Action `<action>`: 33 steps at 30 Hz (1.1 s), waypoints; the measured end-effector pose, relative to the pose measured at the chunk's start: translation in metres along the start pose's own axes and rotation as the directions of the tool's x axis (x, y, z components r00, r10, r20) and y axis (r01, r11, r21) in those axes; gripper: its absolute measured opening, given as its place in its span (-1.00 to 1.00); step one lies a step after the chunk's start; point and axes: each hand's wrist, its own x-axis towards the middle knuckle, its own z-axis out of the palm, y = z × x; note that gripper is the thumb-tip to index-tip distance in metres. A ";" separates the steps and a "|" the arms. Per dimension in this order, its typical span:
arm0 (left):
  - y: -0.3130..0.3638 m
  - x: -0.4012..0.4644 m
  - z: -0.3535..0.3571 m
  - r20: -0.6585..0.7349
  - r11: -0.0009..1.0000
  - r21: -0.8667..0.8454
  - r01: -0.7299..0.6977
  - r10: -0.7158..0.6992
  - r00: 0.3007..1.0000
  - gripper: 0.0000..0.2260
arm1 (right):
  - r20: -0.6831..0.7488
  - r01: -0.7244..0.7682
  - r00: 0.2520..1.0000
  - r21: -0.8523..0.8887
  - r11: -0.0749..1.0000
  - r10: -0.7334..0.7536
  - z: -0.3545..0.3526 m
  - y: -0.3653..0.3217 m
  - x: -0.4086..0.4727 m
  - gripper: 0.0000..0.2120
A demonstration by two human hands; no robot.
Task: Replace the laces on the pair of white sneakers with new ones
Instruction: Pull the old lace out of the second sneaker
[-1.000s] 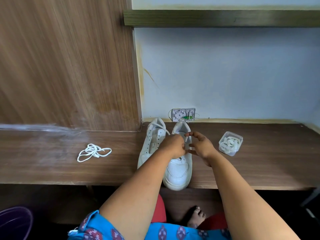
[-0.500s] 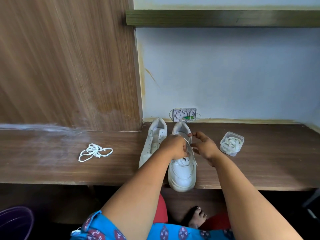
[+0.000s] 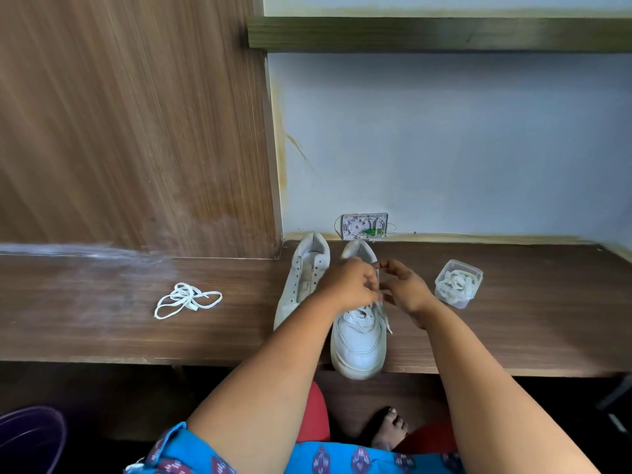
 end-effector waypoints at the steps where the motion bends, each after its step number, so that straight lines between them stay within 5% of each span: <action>1: 0.003 0.000 0.007 0.072 0.997 0.053 -0.047 0.043 0.996 -0.82 | -0.002 0.002 1.000 0.015 1.000 -0.002 0.001 0.000 0.000 -0.67; 6: 0.018 0.003 0.020 0.115 0.828 0.559 -0.037 -0.033 0.993 -0.61 | -0.015 -0.005 1.000 0.019 1.000 0.005 0.002 -0.001 -0.003 -0.65; 9: 0.021 0.003 0.016 0.086 0.765 0.643 0.029 -0.110 0.990 -0.41 | -0.013 0.008 1.000 -0.016 1.000 -0.008 0.001 -0.002 -0.006 -0.69; 11: 0.014 0.002 0.011 0.177 0.906 0.420 0.050 -0.136 0.975 -0.60 | -0.014 0.011 1.000 -0.037 0.999 -0.012 0.000 -0.002 -0.006 -0.68; 12: 0.012 0.000 0.009 0.218 0.984 0.147 0.096 -0.127 0.968 -0.74 | -0.007 0.012 1.000 -0.054 0.998 -0.012 -0.001 -0.001 -0.006 -0.68; 13: 0.009 -0.002 0.007 0.201 0.970 -0.177 0.170 -0.133 0.970 -0.83 | 0.002 0.012 1.000 -0.059 0.998 -0.012 -0.001 -0.001 -0.006 -0.68; 15: 0.008 -0.002 -0.001 -0.069 0.737 -0.648 0.195 -0.311 0.948 -0.85 | 0.016 0.003 1.000 -0.068 0.998 -0.002 -0.003 0.002 -0.004 -0.71; 16: 0.005 0.001 -0.006 -0.231 0.660 -0.736 0.151 -0.455 0.860 -0.89 | 0.020 0.004 1.000 -0.075 0.997 -0.002 -0.004 0.002 -0.004 -0.72; 18: -0.005 0.005 -0.011 -0.409 0.658 -0.722 0.213 -0.654 0.637 -0.80 | 0.015 -0.002 1.000 -0.039 0.999 0.002 -0.004 0.001 -0.004 -0.71; 20: -0.021 0.007 -0.011 -0.433 0.686 -0.591 0.425 -0.714 0.550 -0.56 | 0.021 -0.014 1.000 0.009 1.000 0.013 -0.004 0.000 -0.002 -0.70; 23: -0.026 0.007 -0.007 -0.507 0.878 -0.256 0.404 -0.477 0.718 -0.75 | 0.030 -0.015 0.999 0.025 1.000 0.014 -0.003 0.001 0.000 -0.71; 26: -0.010 0.007 0.001 -0.350 0.975 0.037 0.219 -0.193 0.917 -0.92 | 0.022 -0.021 1.000 0.055 0.998 0.020 -0.002 0.002 0.003 -0.72; 29: 0.009 0.005 0.020 -0.217 0.939 0.311 0.148 -0.081 0.973 -0.77 | 0.007 -0.009 1.000 0.118 0.993 0.008 0.000 0.004 0.004 -0.72; 33: 0.013 0.007 0.031 -0.140 0.846 0.508 0.161 -0.104 0.985 -0.60 | 0.008 -0.013 1.000 0.091 0.996 0.012 -0.001 0.010 0.007 -0.70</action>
